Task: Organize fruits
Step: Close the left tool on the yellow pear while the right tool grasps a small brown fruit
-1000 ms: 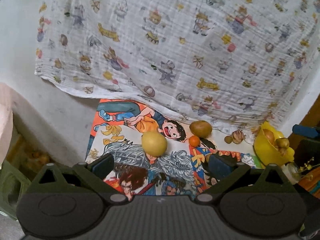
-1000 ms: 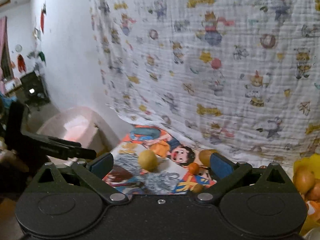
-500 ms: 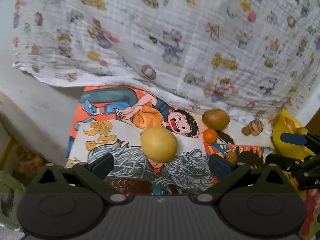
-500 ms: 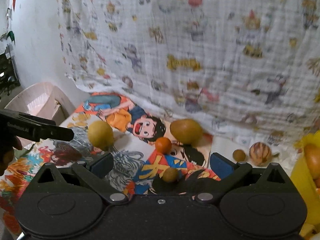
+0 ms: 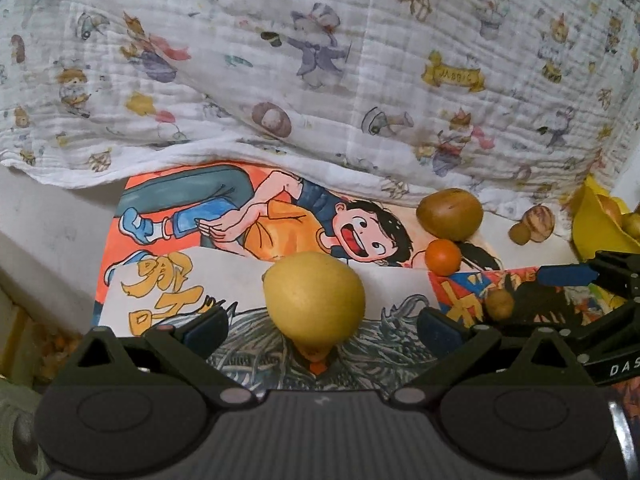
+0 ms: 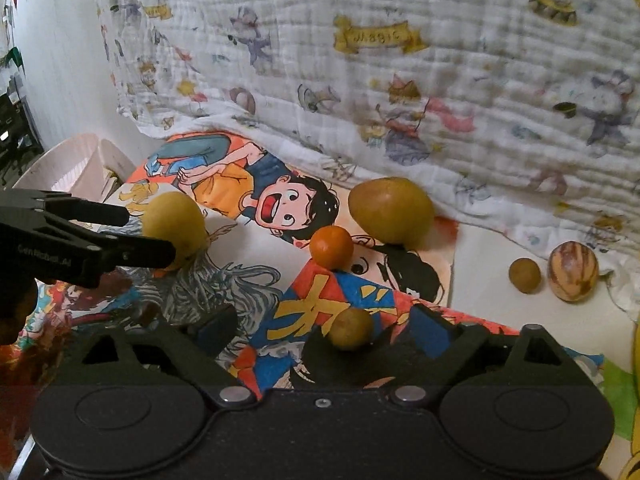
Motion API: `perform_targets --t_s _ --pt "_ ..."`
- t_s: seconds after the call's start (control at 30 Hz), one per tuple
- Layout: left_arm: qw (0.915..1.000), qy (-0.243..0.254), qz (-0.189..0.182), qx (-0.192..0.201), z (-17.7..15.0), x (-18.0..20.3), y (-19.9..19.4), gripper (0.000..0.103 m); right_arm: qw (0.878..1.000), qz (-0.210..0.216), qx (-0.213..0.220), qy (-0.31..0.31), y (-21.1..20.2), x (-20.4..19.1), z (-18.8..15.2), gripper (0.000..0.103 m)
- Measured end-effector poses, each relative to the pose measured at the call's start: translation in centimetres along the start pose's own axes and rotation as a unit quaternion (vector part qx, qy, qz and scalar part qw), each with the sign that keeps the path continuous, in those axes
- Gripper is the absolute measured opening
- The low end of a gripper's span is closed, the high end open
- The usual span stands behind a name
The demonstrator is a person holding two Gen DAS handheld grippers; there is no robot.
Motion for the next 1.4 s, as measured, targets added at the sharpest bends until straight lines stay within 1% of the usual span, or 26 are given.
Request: perform_targets --t_s 0.13,0.23,0.3,0.5,0.63,0.83,0.97,1.13,1.2,1.4 --pt "1.0000 0.003 0.005 0.000 -0.4 -0.1 1.0 0.102 1.000 -0.006 0.007 0.007 0.8 -0.2 -0.2 0.087" --pt "0.9999 0.005 0.010 -0.003 -0.8 -0.1 1.7 0.102 1.000 -0.013 0.012 0.024 1.3 -0.2 -0.4 0.085" --pt "0.9999 0.007 0.011 -0.003 -1.0 0.0 2.2 0.102 0.999 -0.016 0.014 0.034 1.7 -0.2 -0.6 0.082" --pt "0.9999 0.012 0.009 0.000 -1.2 0.3 2.8 0.102 0.999 -0.025 0.021 0.036 1.9 -0.3 -0.7 0.072" --pt "0.9998 0.017 0.007 0.000 -1.2 0.5 3.1 0.102 0.999 -0.025 0.021 0.041 2.0 -0.4 -0.9 0.070" --pt "0.9997 0.023 0.009 0.003 -1.2 0.6 3.5 0.100 0.998 -0.028 0.024 0.046 2.3 -0.6 -1.4 0.063" --pt "0.9996 0.025 0.009 0.005 -1.2 0.5 3.7 0.095 0.998 -0.032 0.025 0.039 2.5 -1.0 -1.9 0.061" --pt "0.9994 0.031 0.015 0.008 -1.3 0.6 3.8 0.091 0.998 -0.039 0.031 0.030 2.5 -1.4 -1.8 0.053" --pt "0.9993 0.033 0.018 0.009 -1.3 0.6 3.9 0.088 0.998 -0.041 0.031 0.029 2.5 -1.4 -1.7 0.047" --pt "0.9989 0.036 0.027 0.010 -1.3 0.6 4.0 0.079 0.998 -0.051 0.030 0.023 2.5 -1.6 -1.7 0.037"
Point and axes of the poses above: each gripper's, at about its wrist camera, not at the fingertips, and y roughly the way its jaws point, x to its right, z to its top, the point moved 3 cm from there along y, roughly the way its jaws point, and after that the axes turned 4 degrees about -z, right-handed, at the moved point
